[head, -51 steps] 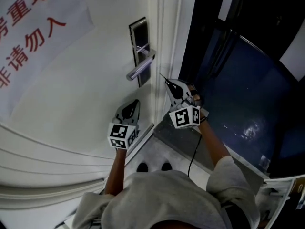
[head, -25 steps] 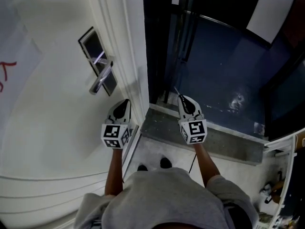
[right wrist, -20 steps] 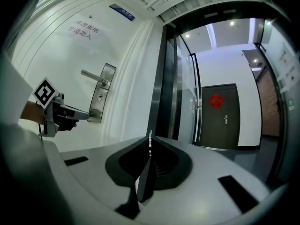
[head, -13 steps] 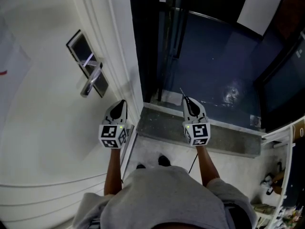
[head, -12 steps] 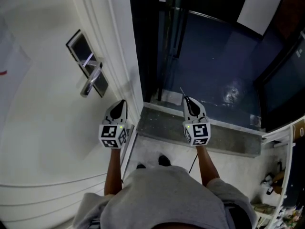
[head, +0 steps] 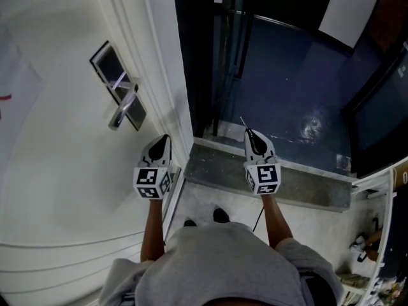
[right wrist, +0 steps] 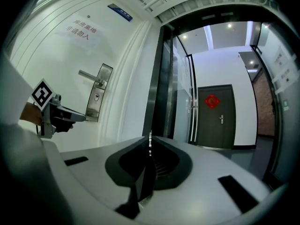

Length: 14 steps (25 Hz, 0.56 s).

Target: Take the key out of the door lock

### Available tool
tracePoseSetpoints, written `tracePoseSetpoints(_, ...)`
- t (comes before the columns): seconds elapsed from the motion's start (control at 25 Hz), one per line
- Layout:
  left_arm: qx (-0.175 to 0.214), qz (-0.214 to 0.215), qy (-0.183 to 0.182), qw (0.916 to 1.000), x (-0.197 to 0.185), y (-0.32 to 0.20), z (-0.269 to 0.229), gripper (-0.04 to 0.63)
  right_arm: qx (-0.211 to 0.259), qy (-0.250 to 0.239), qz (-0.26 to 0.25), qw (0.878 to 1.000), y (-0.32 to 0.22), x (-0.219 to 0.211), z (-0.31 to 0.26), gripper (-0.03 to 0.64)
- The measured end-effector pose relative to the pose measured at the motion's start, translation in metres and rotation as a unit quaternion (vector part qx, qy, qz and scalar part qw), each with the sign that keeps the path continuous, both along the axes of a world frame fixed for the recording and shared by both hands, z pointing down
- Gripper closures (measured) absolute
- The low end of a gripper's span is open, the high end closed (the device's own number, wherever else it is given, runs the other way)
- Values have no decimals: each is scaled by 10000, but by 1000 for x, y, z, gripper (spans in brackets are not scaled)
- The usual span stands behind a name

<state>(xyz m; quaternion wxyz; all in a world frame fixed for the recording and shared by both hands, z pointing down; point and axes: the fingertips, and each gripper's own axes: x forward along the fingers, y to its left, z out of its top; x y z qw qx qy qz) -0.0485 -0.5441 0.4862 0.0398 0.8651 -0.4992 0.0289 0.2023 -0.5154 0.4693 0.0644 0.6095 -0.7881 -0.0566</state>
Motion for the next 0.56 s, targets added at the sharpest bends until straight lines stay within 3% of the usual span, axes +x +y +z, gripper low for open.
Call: tracePoseSetpoints(0.56,-45,29,-4,10000,1,-3,4,578,-31,-8,-50,10000,-7,-9,3,588)
